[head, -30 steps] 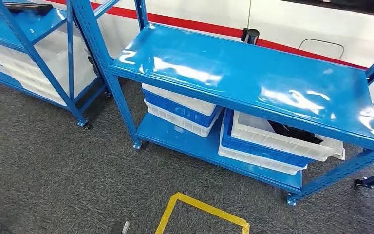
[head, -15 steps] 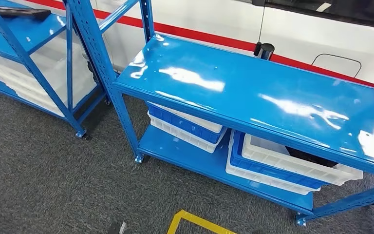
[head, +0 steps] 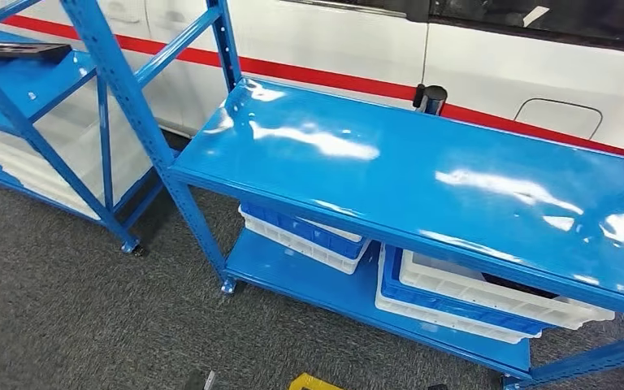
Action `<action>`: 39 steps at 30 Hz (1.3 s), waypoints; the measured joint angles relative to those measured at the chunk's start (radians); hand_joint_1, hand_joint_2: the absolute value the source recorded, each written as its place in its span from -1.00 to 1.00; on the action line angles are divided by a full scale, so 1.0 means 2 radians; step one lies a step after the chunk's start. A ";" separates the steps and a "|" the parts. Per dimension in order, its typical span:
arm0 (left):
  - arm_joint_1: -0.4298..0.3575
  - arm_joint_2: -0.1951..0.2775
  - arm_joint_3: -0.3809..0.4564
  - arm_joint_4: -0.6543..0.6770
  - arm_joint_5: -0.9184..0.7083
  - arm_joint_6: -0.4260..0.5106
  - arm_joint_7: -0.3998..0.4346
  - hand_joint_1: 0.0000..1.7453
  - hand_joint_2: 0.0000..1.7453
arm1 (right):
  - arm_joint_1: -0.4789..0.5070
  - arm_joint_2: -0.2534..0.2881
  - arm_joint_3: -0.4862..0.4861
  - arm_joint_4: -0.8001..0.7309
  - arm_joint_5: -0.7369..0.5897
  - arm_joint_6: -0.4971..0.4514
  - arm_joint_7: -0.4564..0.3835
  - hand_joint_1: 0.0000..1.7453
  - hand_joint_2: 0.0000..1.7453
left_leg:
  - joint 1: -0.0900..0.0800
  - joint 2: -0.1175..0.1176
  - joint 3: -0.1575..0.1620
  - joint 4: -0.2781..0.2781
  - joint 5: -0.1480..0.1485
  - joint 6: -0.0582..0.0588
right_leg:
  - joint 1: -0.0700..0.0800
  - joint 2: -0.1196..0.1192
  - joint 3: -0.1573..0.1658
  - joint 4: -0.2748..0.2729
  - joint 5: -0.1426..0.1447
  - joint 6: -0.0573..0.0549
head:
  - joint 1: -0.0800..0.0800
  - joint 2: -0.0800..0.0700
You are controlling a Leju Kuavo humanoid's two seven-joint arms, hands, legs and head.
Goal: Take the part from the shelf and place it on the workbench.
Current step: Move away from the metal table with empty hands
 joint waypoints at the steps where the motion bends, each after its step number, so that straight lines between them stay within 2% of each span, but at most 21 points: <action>1: -0.001 0.000 0.000 0.000 0.000 0.000 0.000 -1.00 -1.00 | 0.000 0.000 -0.001 0.000 0.000 0.000 0.000 -1.00 -1.00 | 0.000 -0.001 -0.015 0.029 -0.016 -0.002 | 0.001 0.004 0.000 0.000 -0.001 -0.002 | 0.000 0.000; 3: -0.001 0.001 0.000 0.000 0.000 0.000 0.000 -1.00 -1.00 | 0.002 0.000 -0.003 0.000 0.000 0.000 0.000 -1.00 -1.00 | 0.001 -0.003 -0.050 0.083 -0.041 -0.005 | 0.001 0.013 0.000 0.000 -0.002 -0.004 | -0.001 0.000; 4: 0.000 0.001 0.000 0.000 0.000 0.000 0.000 -1.00 -1.00 | 0.002 0.000 -0.004 0.000 0.000 0.000 0.000 -1.00 -1.00 | 0.001 -0.003 -0.059 0.092 -0.040 -0.006 | 0.002 0.018 0.001 0.000 -0.003 -0.004 | -0.001 0.000; 6: 0.000 0.002 0.000 0.000 0.000 0.000 0.000 -1.00 -1.00 | 0.003 0.000 -0.005 0.000 0.000 0.001 -0.001 -1.00 -1.00 | 0.002 -0.008 -0.053 0.056 -0.005 -0.006 | 0.001 0.029 0.003 0.000 -0.004 -0.004 | -0.001 0.000; 8: 0.000 0.003 0.000 0.000 -0.001 0.000 0.000 -1.00 -1.00 | 0.003 0.002 -0.007 0.000 0.000 0.002 -0.001 -1.00 -1.00 | 0.005 -0.028 -0.035 -0.008 0.031 -0.003 | 0.002 0.041 0.004 0.001 -0.005 -0.003 | -0.001 0.000; 10: 0.000 0.003 0.000 0.000 -0.001 0.000 0.001 -1.00 -1.00 | 0.002 0.003 -0.008 0.000 0.000 0.003 -0.002 -1.00 -1.00 | 0.004 -0.044 -0.028 -0.037 0.036 0.003 | 0.003 0.051 0.000 0.002 -0.005 0.002 | -0.001 0.000; 12: 0.001 0.003 0.000 0.000 -0.001 0.000 0.001 -1.00 -1.00 | 0.003 0.002 -0.009 0.000 0.000 0.003 -0.002 -1.00 -1.00 | 0.003 -0.040 -0.025 -0.040 0.037 0.011 | 0.005 0.060 -0.004 0.001 -0.006 0.009 | -0.001 0.000; 13: 0.000 0.003 0.000 0.000 -0.002 0.000 0.002 -1.00 -1.00 | 0.004 0.002 -0.010 0.000 0.000 0.003 -0.002 -1.00 -1.00 | 0.003 -0.034 -0.021 -0.043 0.043 0.015 | 0.005 0.056 -0.006 0.004 -0.007 0.012 | -0.001 0.000; 15: -0.002 0.002 0.000 0.000 -0.003 0.003 0.003 -1.00 -1.00 | 0.004 0.001 -0.011 0.000 0.000 0.003 -0.002 -1.00 -1.00 | 0.005 -0.020 -0.014 -0.049 0.048 0.020 | 0.006 0.034 -0.019 0.032 -0.022 0.013 | 0.002 0.000; 17: -0.002 0.002 0.000 0.000 -0.005 0.012 0.008 -1.00 0.00 | 0.002 0.001 -0.011 0.000 0.000 0.003 -0.002 -1.00 -1.00 | 0.003 -0.008 -0.013 -0.050 0.047 0.023 | 0.005 0.012 -0.051 0.094 -0.049 0.011 | 0.004 0.000; 19: -0.001 0.003 0.000 0.000 -0.006 0.023 0.011 -1.00 1.00 | 0.003 0.001 -0.012 0.000 0.000 0.002 -0.002 -1.00 -1.00 | 0.003 -0.001 -0.013 -0.050 0.046 0.023 | 0.003 0.007 -0.072 0.135 -0.061 0.015 | 0.004 0.000; 20: -0.001 0.003 0.000 0.000 -0.006 0.026 0.012 -1.00 1.00 | 0.004 0.000 -0.012 0.000 0.000 0.002 -0.002 -1.00 -1.00 | 0.003 0.001 -0.012 -0.050 0.045 0.022 | 0.002 0.006 -0.069 0.129 -0.056 0.019 | 0.004 0.000; 22: -0.002 0.003 0.000 0.000 -0.008 0.032 0.014 -1.00 1.00 | 0.005 -0.001 -0.013 0.000 0.001 0.001 -0.002 -1.00 -1.00 | 0.003 0.003 -0.010 -0.050 0.042 0.019 | -0.002 0.003 -0.035 0.066 -0.030 0.028 | 0.004 0.000; 24: -0.002 0.003 0.000 0.000 -0.010 0.036 0.015 -1.00 1.00 | 0.005 -0.002 -0.013 0.000 0.001 0.001 -0.002 -1.00 -1.00 | 0.002 0.004 -0.006 -0.050 0.039 0.013 | -0.001 -0.001 -0.005 0.010 -0.012 0.028 | 0.005 0.000; 25: -0.002 0.003 0.000 0.000 -0.010 0.038 0.015 -1.00 1.00 | 0.004 -0.002 -0.013 0.000 0.001 0.001 -0.002 -1.00 -1.00 | 0.001 0.003 -0.006 -0.049 0.037 0.012 | -0.001 -0.001 0.001 -0.002 -0.008 0.026 | 0.005 0.000; 29: -0.001 0.004 0.000 0.000 -0.011 0.044 0.018 -1.00 1.00 | 0.004 -0.002 -0.014 0.000 0.002 -0.001 -0.002 -1.00 -1.00 | 0.001 0.003 -0.004 -0.051 0.038 0.024 | 0.000 0.001 0.004 -0.003 -0.006 0.022 | 0.004 0.000; 31: -0.001 0.005 0.000 0.000 -0.011 0.049 0.018 -1.00 1.00 | 0.004 -0.002 -0.015 0.000 0.002 -0.002 -0.001 -1.00 -1.00 | 0.002 0.003 -0.002 -0.055 0.039 0.023 | 0.000 0.001 0.004 -0.003 -0.007 0.021 | 0.004 0.000; 33: -0.001 0.005 0.000 0.000 -0.011 0.053 0.019 -1.00 0.00 | 0.004 -0.003 -0.017 0.000 0.003 -0.004 0.000 -1.00 -1.00 | 0.002 0.003 0.000 -0.058 0.039 0.020 | 0.001 0.001 0.004 -0.003 -0.007 0.019 | 0.004 0.000; 35: -0.001 0.005 0.000 0.000 -0.011 0.059 0.022 -1.00 0.00 | 0.004 -0.003 -0.019 0.000 0.001 -0.010 0.002 -1.00 0.00 | 0.002 0.003 0.000 -0.060 0.040 0.015 | 0.001 0.001 0.004 -0.003 -0.008 0.017 | 0.004 0.000; 37: -0.001 0.005 0.000 0.001 -0.010 0.068 0.028 -1.00 1.00 | 0.004 -0.003 -0.023 0.000 -0.001 -0.019 0.007 -1.00 1.00 | 0.002 0.003 0.001 -0.061 0.040 0.010 | 0.002 0.001 0.004 -0.003 -0.008 0.015 | 0.004 0.000; 39: 0.000 0.005 0.000 0.001 -0.010 0.072 0.031 -1.00 1.00 | 0.004 -0.004 -0.025 0.000 -0.002 -0.026 0.010 -1.00 1.00 | 0.003 0.003 0.001 -0.061 0.040 0.006 | 0.003 0.001 0.004 -0.003 -0.008 0.015 | 0.004 0.000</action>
